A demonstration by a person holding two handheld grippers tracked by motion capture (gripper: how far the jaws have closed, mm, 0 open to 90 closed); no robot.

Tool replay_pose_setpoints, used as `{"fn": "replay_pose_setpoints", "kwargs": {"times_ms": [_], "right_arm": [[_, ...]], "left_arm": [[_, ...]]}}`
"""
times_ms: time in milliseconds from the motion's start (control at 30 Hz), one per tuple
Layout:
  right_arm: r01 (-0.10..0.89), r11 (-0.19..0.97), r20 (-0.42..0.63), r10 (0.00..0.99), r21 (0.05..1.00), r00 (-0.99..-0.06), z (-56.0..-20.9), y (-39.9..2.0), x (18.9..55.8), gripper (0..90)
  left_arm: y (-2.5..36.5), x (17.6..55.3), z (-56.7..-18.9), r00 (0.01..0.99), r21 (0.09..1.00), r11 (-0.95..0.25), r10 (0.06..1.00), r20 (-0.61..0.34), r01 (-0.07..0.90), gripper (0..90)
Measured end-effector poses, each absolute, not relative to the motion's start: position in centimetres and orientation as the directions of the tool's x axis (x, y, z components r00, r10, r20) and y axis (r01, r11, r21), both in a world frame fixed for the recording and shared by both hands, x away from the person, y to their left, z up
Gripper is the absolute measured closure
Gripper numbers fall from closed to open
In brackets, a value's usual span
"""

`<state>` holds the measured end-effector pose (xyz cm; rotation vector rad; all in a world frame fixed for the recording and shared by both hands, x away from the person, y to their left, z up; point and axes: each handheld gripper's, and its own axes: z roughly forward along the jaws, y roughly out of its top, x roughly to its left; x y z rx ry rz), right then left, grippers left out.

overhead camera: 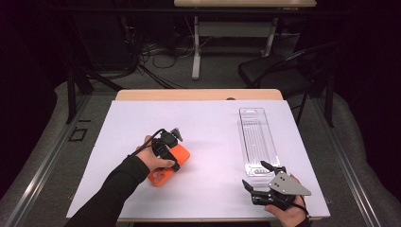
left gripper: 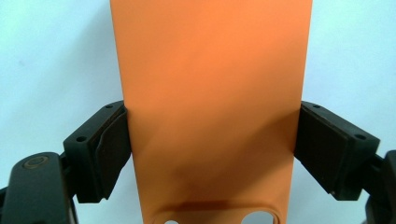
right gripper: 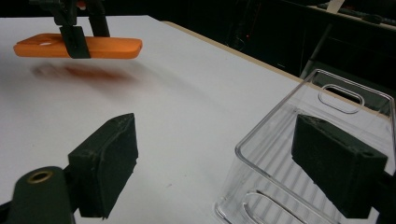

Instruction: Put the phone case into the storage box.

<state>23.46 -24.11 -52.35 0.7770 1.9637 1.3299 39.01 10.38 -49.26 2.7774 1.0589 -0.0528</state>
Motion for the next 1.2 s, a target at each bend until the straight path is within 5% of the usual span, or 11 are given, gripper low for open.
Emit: {"fn": "replay_pose_setpoints", "kwargs": {"times_ms": [700,1200], "right_arm": [[0.032,0.492,-0.340,0.646,0.870,-0.683,-49.6,-19.9,25.9,17.9],[-0.074,0.615,-0.475,0.521,0.785,-0.709,-49.3,-17.1,26.7,32.1]], "left_arm": [[7.0,37.8,-47.2,0.821,0.176,-0.802,0.560,-0.111,0.570,15.8],[5.8,37.7,-46.6,0.842,0.178,-0.823,0.523,-0.132,0.539,15.9]]}}
